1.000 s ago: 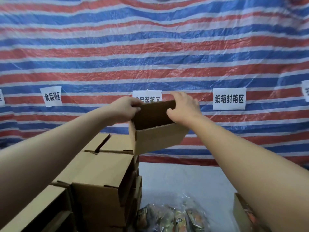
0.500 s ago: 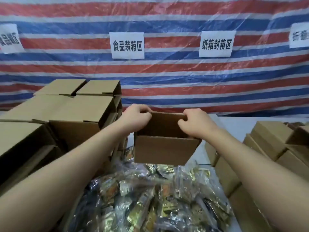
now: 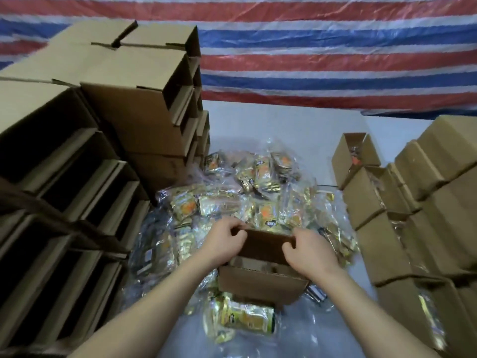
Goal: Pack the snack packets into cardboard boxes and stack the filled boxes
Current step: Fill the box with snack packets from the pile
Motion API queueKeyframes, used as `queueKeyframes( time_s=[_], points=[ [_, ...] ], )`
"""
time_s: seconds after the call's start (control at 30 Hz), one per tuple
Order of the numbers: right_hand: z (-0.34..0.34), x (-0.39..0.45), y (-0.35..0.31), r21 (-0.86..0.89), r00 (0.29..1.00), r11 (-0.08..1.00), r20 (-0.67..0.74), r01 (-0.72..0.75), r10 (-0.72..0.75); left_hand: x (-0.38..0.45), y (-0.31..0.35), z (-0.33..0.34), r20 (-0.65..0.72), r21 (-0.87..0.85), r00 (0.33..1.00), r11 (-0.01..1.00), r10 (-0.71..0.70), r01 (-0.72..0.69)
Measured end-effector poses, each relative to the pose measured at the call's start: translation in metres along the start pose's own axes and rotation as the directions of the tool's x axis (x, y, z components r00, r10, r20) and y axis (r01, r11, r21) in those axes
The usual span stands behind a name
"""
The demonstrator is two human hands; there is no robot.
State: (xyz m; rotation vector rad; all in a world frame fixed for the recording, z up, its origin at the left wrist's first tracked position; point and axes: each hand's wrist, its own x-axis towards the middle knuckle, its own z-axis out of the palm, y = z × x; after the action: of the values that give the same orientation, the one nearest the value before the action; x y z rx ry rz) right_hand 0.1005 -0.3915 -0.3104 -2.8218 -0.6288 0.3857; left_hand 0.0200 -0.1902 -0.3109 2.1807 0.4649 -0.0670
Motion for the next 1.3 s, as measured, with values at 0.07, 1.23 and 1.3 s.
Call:
queueKeyframes(
  time_s=[0.07, 1.23, 1.3],
  points=[
    [0.012, -0.008, 0.0, 0.001, 1.0, 1.0, 0.018, -0.007, 0.007, -0.007, -0.012, 0.01, 0.008, -0.012, 1.0, 1.0, -0.016, 0.016],
    [0.041, -0.02, -0.009, -0.019, 0.992, 0.994, 0.062, 0.111, -0.109, 0.034, -0.059, 0.012, -0.085, -0.025, 0.993, 0.997, -0.077, 0.075],
    [0.037, -0.013, -0.009, 0.001, 0.994, 0.995, 0.03, 0.105, -0.105, 0.057, -0.062, 0.004, -0.092, 0.159, 0.992, 0.982, -0.088, 0.102]
  ],
)
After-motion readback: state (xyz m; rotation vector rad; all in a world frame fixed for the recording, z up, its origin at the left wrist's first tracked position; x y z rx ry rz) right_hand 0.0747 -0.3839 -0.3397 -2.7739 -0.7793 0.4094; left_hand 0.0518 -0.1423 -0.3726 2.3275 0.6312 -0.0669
